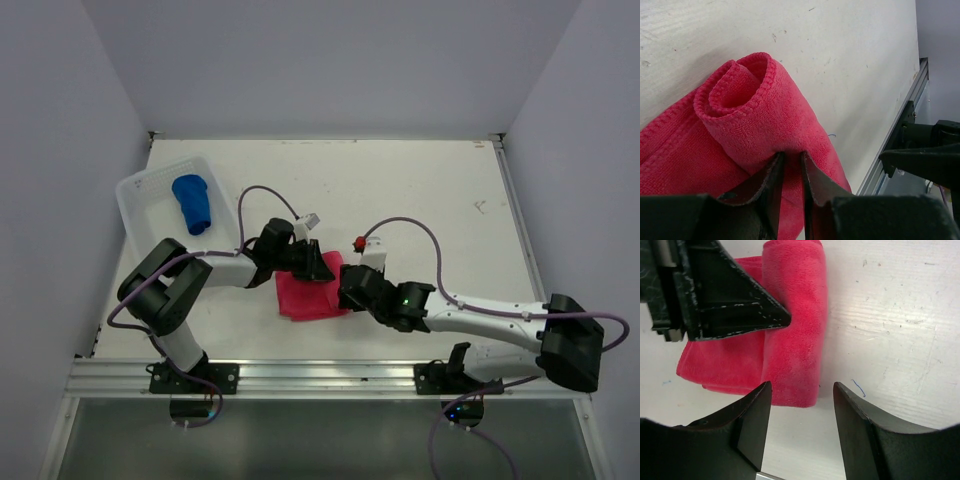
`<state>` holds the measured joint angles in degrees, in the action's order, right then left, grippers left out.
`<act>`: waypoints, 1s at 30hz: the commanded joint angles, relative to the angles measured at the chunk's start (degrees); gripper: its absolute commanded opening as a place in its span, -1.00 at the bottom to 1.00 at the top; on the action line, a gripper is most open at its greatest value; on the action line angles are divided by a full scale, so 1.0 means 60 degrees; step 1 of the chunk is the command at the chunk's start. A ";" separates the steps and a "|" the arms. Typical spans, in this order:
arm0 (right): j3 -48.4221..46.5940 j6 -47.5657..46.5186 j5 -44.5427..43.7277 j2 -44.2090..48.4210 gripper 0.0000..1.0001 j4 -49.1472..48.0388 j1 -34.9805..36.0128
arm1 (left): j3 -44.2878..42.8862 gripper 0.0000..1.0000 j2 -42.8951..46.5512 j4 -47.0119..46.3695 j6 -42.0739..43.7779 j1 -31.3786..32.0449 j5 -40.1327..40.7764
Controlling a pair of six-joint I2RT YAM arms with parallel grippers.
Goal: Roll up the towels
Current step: Roll the towel
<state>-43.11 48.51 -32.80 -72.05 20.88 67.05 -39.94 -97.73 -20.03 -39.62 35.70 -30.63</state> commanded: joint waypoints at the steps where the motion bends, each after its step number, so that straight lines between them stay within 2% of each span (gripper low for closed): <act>1: 0.0754 0.0543 0.1596 0.0582 0.13 -0.1766 -0.0713 | 0.0212 -0.52 -0.0059 0.0702 0.0480 0.0026 0.0520; 19: 0.1472 0.0821 0.2126 -0.0632 0.19 -0.2675 -0.1213 | 0.0271 -0.52 0.0161 0.0848 0.0553 0.0011 0.0550; 24: 0.1780 0.0865 0.2535 -0.1014 0.18 -0.3362 -0.1199 | 0.0314 -0.52 0.0205 0.0863 0.0538 0.0011 0.0579; 28: 0.1795 0.0515 0.2638 -0.1058 0.01 -0.3700 -0.1199 | 0.0300 -0.52 0.0190 0.0848 0.0494 -0.0003 0.0579; 30: 0.1663 0.0382 0.2566 -0.1014 -0.20 -0.3511 -0.1199 | 0.0242 -0.52 0.0190 0.0848 0.0436 0.0011 0.0564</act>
<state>-32.86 52.27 -18.02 -77.62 1.08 59.99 -39.46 -96.84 -19.03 -39.31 35.70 -29.82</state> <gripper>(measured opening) 0.436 0.242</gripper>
